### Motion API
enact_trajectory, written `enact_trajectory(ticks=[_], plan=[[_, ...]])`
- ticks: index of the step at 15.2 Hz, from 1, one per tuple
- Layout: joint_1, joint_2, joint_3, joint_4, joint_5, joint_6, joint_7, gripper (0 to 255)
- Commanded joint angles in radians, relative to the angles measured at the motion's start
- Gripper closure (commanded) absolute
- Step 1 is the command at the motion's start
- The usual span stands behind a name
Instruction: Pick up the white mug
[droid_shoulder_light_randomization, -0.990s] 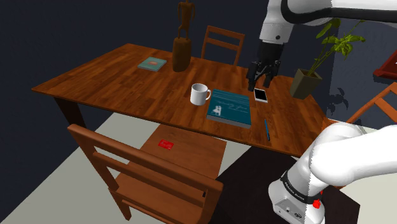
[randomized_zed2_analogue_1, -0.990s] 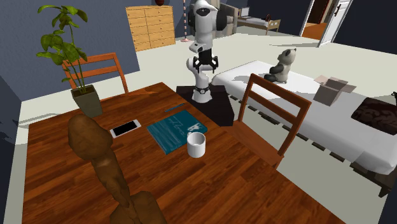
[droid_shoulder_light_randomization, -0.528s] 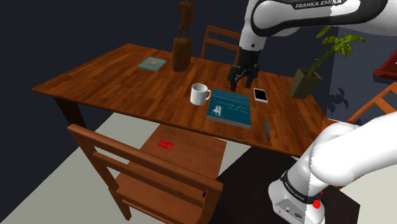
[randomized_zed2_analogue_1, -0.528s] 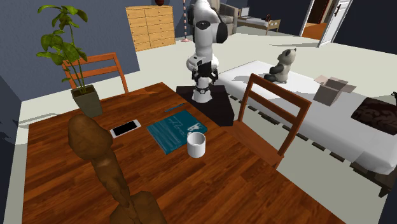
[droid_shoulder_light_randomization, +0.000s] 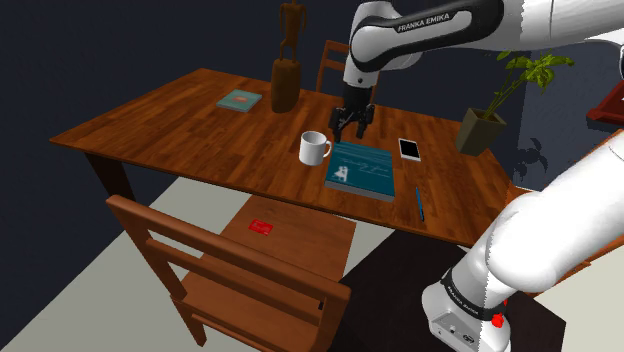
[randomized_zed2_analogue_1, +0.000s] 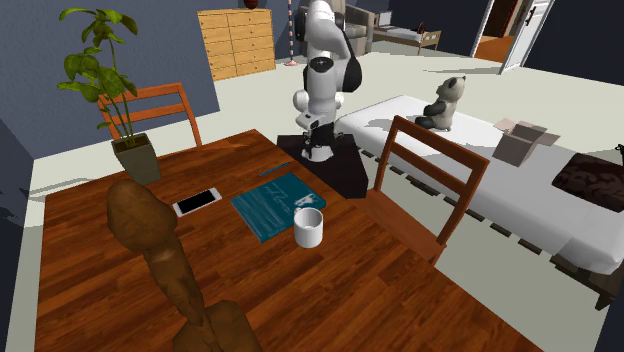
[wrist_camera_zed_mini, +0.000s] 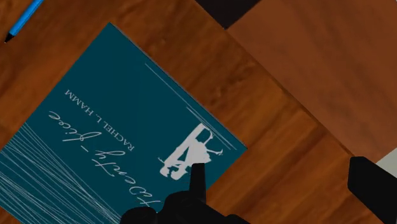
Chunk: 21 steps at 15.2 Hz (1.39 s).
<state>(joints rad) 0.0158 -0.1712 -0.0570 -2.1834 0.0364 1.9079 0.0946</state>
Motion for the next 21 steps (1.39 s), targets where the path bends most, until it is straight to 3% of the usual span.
enact_trajectory(ticks=[1, 9, 16, 21], plan=[[0.001, 0.078, 0.0, 0.05, 0.001, 0.035, -0.002, 0], [-0.002, 0.38, -0.002, 0.303, 0.003, 0.107, -0.012, 0], [-0.01, 0.659, -0.002, 0.61, 0.004, 0.099, -0.017, 0], [-0.01, 0.688, -0.001, 0.597, 0.006, 0.142, -0.018, 0]])
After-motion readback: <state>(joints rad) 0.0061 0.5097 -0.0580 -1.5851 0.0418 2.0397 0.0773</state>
